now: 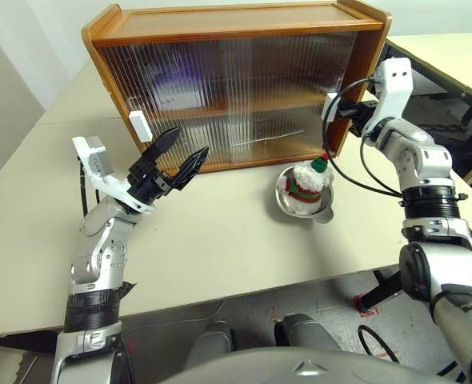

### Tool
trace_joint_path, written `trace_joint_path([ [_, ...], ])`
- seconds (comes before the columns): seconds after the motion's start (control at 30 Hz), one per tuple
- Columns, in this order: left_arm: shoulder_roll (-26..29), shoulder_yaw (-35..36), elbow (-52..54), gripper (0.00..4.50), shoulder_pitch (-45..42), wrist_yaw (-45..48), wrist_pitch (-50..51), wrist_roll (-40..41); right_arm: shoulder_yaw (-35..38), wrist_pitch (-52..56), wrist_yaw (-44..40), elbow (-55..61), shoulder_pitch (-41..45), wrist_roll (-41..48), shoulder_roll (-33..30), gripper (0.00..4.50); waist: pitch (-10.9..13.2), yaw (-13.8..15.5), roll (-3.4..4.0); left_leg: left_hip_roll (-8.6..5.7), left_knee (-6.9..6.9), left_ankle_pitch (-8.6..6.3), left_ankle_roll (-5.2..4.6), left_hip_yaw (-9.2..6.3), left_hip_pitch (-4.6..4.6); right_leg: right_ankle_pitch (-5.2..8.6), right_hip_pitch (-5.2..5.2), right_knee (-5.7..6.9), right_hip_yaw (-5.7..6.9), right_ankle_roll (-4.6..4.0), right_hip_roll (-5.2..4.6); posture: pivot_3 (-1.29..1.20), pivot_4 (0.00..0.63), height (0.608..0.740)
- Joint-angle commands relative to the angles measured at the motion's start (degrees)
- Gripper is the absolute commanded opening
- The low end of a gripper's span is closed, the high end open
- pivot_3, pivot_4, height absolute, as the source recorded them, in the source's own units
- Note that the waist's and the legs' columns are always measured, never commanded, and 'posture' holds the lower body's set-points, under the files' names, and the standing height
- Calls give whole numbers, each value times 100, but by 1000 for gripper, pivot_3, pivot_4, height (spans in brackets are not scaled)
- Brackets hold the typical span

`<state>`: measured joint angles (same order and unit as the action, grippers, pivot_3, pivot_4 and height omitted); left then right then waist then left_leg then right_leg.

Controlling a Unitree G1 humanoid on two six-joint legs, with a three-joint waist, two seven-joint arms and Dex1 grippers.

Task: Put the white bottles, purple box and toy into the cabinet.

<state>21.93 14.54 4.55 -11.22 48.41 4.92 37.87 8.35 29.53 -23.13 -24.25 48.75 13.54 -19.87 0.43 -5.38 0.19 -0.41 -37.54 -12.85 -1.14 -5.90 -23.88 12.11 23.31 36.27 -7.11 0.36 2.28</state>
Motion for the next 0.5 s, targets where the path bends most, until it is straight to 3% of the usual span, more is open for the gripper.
trace_joint_path([
  [0.03,-13,-53,16,4500,-14,-6,-65,-92,-135,269,9,263,107,88,194,21,0,1,0,0,0,0,0,0,0,0,0,0,0,-2,0,-95,0,740],
  [0.5,-4,6,187,4500,158,-104,-92,-65,-485,306,-3,254,193,23,966,21,-1,47,1,3,0,1,-1,0,-4,2,11,5,1,-13,4,-63,0,740],
])
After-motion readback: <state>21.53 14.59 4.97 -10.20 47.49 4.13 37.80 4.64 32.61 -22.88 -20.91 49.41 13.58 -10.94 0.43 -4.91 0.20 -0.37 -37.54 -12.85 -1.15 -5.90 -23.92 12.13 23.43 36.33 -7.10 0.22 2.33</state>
